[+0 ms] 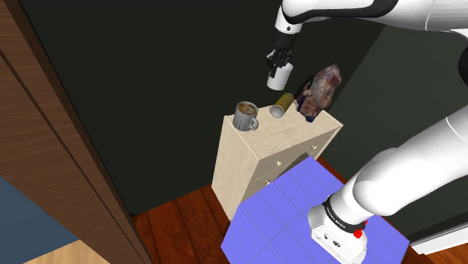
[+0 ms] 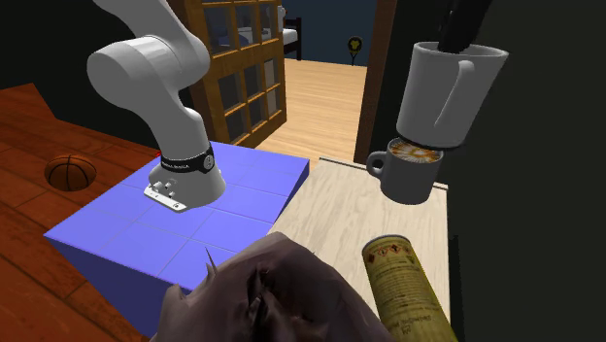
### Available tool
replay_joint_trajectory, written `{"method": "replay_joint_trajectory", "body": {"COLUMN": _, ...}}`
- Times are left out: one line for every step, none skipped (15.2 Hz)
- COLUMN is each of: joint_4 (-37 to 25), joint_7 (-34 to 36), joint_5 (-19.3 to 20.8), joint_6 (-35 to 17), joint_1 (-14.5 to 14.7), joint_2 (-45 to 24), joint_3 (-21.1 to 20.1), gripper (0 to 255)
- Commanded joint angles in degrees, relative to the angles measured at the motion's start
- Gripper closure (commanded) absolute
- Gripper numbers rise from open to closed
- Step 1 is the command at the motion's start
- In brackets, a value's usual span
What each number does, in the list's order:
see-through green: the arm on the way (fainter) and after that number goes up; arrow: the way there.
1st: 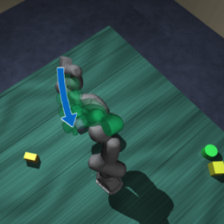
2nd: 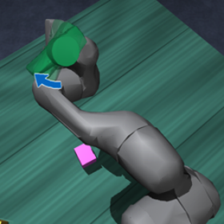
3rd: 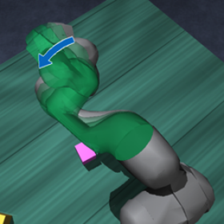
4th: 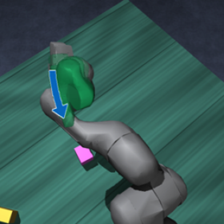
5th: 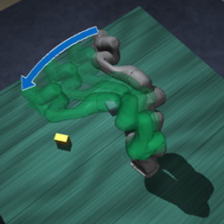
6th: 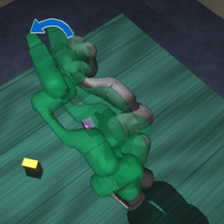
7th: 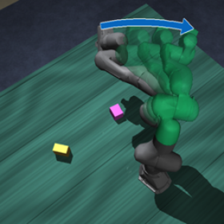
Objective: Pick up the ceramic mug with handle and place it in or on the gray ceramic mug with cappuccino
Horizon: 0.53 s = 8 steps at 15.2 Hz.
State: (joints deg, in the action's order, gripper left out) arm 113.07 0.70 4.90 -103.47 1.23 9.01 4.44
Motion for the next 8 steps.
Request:
{"method": "replay_joint_trajectory", "body": {"joint_4": 0.42, "joint_7": 2.74, "joint_5": -0.28, "joint_6": 0.11, "joint_1": 1.17, "joint_2": 0.33, "joint_3": -1.57, "gripper": 255}}
{"method": "replay_joint_trajectory", "body": {"joint_4": 0.22, "joint_7": 4.09, "joint_5": -0.44, "joint_6": 0.39, "joint_1": 1.77, "joint_2": 0.32, "joint_3": -2.39, "gripper": 255}}
{"method": "replay_joint_trajectory", "body": {"joint_4": -0.04, "joint_7": 5.44, "joint_5": -0.60, "joint_6": 0.68, "joint_1": 2.37, "joint_2": 0.25, "joint_3": -3.21, "gripper": 255}}
{"method": "replay_joint_trajectory", "body": {"joint_4": -0.36, "joint_7": 6.78, "joint_5": -0.77, "joint_6": 0.97, "joint_1": 2.98, "joint_2": 0.13, "joint_3": -4.01, "gripper": 255}}
{"method": "replay_joint_trajectory", "body": {"joint_4": -0.75, "joint_7": 8.13, "joint_5": -0.93, "joint_6": 1.27, "joint_1": 3.58, "joint_2": -0.06, "joint_3": -4.82, "gripper": 255}}
{"method": "replay_joint_trajectory", "body": {"joint_4": -1.21, "joint_7": 9.47, "joint_5": -1.09, "joint_6": 1.58, "joint_1": 4.18, "joint_2": -0.30, "joint_3": -5.62, "gripper": 255}}
{"method": "replay_joint_trajectory", "body": {"joint_4": -1.73, "joint_7": 10.81, "joint_5": -1.23, "joint_6": 1.88, "joint_1": 4.77, "joint_2": -0.60, "joint_3": -6.43, "gripper": 255}}
{"method": "replay_joint_trajectory", "body": {"joint_4": -2.09, "joint_7": 11.63, "joint_5": -1.32, "joint_6": 2.08, "joint_1": 5.15, "joint_2": -0.82, "joint_3": -6.91, "gripper": 255}}
